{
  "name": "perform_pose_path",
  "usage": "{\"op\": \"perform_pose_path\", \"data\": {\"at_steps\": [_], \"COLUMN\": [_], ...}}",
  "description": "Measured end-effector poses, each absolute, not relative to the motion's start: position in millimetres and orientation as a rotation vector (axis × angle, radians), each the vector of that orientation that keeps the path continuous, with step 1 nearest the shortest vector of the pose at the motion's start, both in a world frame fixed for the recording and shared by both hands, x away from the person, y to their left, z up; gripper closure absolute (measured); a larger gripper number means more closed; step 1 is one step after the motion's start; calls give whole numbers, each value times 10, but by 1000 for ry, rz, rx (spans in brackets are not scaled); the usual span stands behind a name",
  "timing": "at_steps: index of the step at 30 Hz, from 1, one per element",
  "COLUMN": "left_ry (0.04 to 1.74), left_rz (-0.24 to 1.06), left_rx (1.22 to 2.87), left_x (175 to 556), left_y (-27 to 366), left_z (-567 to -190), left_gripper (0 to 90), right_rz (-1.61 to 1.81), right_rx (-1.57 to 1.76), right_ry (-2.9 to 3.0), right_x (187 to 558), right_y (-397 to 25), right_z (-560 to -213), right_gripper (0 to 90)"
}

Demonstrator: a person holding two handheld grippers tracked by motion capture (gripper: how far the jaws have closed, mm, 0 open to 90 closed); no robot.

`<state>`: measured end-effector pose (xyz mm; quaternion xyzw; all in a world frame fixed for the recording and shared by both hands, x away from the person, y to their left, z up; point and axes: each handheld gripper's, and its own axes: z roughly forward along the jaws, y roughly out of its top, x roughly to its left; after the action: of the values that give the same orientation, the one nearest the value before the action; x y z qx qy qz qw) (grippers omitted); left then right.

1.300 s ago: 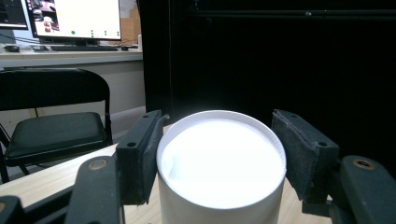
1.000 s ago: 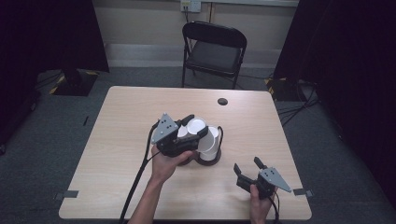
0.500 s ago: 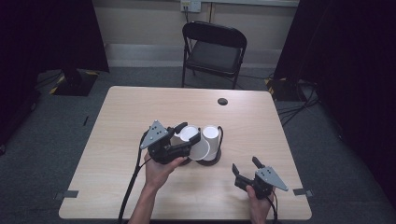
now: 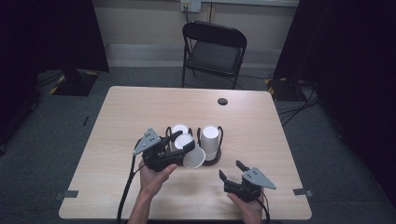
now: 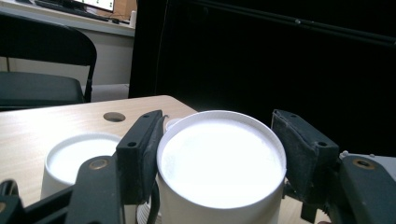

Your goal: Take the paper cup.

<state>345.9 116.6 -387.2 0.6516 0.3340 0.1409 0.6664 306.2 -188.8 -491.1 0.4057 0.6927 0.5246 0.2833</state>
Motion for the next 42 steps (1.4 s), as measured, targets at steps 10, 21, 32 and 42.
{"op": "perform_pose_path", "data": {"at_steps": [10, 21, 32, 42], "left_ry": [783, 853, 888, 849], "left_rz": [243, 94, -21, -80], "left_rx": [1440, 1362, 1291, 1279], "left_x": [3339, 3279, 3271, 3224], "left_y": [1276, 1368, 1426, 1281], "left_z": [-4025, -4344, -4487, -4423], "left_gripper": [361, 361, 362, 361], "right_rz": [1470, 1598, 1648, 1683], "right_rx": [906, 723, 623, 543], "right_ry": [1956, 1944, 1919, 1872], "right_x": [3020, 2963, 2948, 3010], "right_y": [-1562, -1404, -1328, -1262], "right_z": [-4920, -4920, -4912, -4842], "right_gripper": [401, 518, 616, 662]}}
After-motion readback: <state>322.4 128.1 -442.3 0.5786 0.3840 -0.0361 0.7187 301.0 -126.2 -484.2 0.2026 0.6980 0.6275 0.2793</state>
